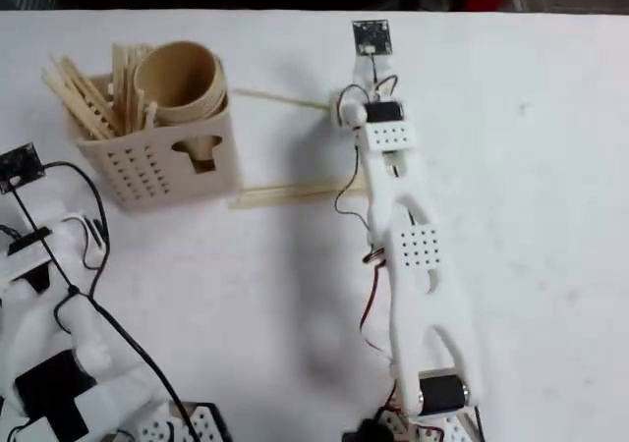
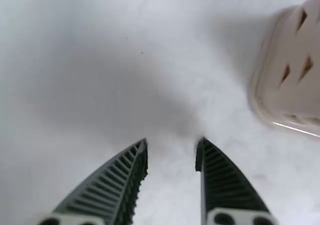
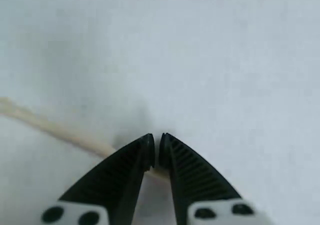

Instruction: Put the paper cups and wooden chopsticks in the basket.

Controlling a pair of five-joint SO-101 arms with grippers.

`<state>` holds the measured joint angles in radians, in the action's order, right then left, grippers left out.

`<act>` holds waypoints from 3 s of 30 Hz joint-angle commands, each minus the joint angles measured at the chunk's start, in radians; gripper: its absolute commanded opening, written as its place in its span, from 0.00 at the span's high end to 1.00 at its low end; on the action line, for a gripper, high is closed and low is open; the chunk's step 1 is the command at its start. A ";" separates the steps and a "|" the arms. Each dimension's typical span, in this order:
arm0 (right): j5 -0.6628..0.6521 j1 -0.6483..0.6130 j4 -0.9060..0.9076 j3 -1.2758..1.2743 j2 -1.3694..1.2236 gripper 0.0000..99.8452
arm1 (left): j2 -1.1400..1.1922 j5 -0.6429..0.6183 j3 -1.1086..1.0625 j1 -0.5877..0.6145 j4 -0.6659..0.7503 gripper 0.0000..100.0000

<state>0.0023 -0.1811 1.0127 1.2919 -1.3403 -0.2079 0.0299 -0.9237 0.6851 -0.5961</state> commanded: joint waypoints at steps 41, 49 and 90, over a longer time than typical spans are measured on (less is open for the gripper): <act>-0.767 -0.142 0.687 -0.173 0.403 0.82 | -0.025 -0.006 -0.064 -0.010 0.017 0.83; -0.772 -0.104 0.707 -0.183 0.547 0.81 | -0.025 -0.006 -0.064 -0.010 0.017 0.83; -0.744 0.018 -0.010 -0.956 0.613 0.81 | -0.025 -0.006 -0.066 -0.010 0.017 0.83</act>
<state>-0.7495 -0.1749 0.9605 0.2593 -0.6897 -0.2079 0.0299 -0.9927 0.6851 -0.5961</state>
